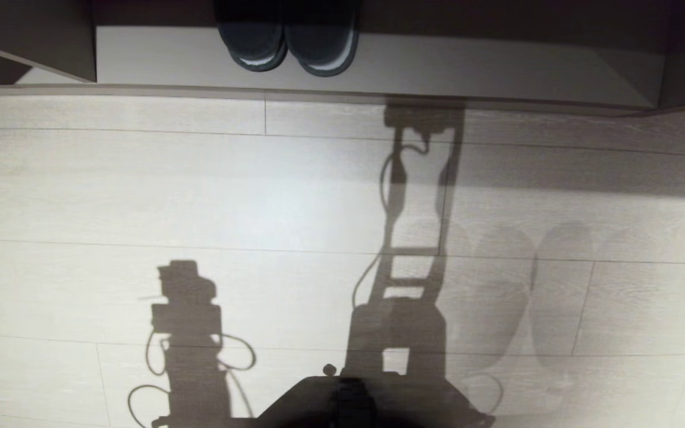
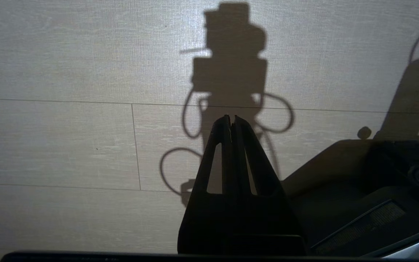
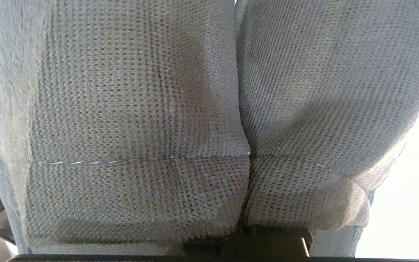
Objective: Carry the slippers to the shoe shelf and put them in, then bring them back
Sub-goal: Place the slippers into the shoe cabinet
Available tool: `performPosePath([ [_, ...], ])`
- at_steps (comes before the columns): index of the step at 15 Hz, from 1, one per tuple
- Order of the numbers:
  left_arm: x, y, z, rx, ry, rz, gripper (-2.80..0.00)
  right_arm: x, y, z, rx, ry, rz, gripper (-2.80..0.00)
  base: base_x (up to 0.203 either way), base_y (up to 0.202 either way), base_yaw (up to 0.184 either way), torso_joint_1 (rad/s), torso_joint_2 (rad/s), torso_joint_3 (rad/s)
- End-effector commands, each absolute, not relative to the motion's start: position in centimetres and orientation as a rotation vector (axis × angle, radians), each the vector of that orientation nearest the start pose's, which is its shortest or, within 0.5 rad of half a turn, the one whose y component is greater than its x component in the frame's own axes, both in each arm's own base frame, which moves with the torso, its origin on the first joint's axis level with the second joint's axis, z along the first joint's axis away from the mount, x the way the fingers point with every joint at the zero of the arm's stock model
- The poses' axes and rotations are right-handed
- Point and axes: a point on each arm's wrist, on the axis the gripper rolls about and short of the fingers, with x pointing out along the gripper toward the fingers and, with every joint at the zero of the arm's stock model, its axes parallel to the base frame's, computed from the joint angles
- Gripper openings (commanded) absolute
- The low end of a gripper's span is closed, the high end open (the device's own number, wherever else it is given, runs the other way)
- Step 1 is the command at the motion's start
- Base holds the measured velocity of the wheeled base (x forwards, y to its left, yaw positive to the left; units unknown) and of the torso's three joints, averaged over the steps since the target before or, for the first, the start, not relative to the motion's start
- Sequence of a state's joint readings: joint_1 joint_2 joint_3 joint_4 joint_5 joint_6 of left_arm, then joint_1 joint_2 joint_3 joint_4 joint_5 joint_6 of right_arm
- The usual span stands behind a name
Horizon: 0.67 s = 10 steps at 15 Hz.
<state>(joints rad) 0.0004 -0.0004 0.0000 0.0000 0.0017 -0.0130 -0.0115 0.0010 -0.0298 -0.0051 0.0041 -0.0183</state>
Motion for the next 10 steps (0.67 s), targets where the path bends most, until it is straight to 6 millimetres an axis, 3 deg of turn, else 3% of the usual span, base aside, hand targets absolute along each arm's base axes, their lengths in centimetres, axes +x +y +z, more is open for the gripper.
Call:
performPosePath([
  [1, -2.3, 0.0, 7.5, -0.011, 0.0, 0.003, -2.8, -2.7, 0.1, 9.7, -0.02, -0.057, 0.001, -2.8, 0.0, 0.0, 0.0, 0.0, 0.0, 0.0],
  [3, -2.3, 0.0, 7.5, -0.006, 0.0, 0.003, -2.8, -1.9, 0.1, 11.9, -0.022, -0.004, 0.027, -2.8, 0.0, 0.0, 0.0, 0.0, 0.0, 0.0],
  [5, -2.3, 0.0, 7.5, -0.005, -0.002, 0.002, -2.8, 0.3, 0.1, 14.7, -0.023, 0.064, 0.057, -2.8, 0.0, 0.0, 0.0, 0.0, 0.0, 0.0],
  [7, -2.3, 0.0, 7.6, -0.005, -0.003, 0.003, -2.8, 3.8, 0.2, 17.2, -0.023, 0.095, 0.08, -2.8, 0.0, 0.0, 0.0, 0.0, 0.0, 0.0],
  [10, -2.3, 0.0, 7.6, -0.005, -0.003, 0.003, -2.8, 10.8, 0.6, 20.2, -0.026, 0.091, 0.128, -2.8, 0.0, 0.0, 0.0, 0.0, 0.0, 0.0],
])
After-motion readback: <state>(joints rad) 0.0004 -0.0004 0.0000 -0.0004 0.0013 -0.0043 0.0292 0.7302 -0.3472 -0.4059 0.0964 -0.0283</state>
